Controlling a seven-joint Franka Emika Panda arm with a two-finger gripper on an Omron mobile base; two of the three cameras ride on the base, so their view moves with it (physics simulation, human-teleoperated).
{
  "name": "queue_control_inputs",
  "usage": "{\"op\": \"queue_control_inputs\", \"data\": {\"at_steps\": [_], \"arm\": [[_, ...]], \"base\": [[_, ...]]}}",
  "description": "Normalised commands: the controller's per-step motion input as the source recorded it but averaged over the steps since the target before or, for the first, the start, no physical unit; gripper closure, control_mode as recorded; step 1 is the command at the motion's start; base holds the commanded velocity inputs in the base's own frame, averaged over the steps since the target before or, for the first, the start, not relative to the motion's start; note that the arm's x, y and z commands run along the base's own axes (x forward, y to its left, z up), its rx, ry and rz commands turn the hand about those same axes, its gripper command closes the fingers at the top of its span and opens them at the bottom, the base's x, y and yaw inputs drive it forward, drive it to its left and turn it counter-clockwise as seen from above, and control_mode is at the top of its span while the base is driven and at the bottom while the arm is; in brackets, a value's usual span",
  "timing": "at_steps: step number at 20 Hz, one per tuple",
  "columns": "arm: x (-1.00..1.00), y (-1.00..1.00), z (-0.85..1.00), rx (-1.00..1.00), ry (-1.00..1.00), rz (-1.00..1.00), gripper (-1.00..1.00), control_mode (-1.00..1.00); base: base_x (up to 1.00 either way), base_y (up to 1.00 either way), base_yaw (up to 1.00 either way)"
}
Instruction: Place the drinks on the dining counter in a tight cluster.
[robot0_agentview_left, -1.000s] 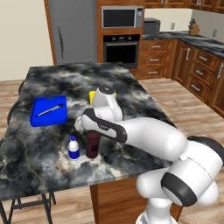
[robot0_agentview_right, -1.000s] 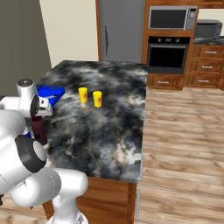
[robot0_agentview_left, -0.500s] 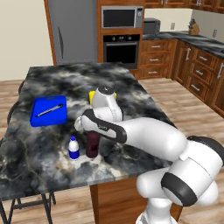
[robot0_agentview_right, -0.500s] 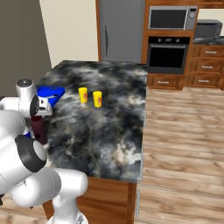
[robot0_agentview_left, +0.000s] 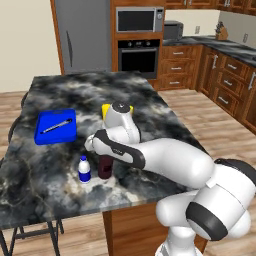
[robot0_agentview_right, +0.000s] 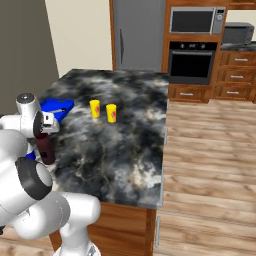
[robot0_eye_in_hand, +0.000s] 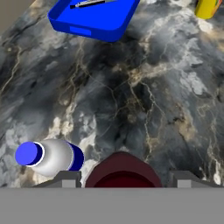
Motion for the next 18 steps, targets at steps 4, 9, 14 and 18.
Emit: {"op": "queue_control_inputs", "data": {"at_steps": [4, 9, 14, 18], "arm": [[0.0, 0.0, 0.0, 0.0, 0.0, 0.0, 1.0, -1.0], [0.0, 0.0, 0.0, 0.0, 0.0, 0.0, -1.0, -1.0], [0.0, 0.0, 0.0, 0.0, 0.0, 0.0, -1.0, -1.0], [0.0, 0.0, 0.0, 0.0, 0.0, 0.0, -1.0, -1.0]], "base": [[0.0, 0.0, 0.0], [0.0, 0.0, 0.0], [0.0, 0.0, 0.0], [0.0, 0.0, 0.0]]}}
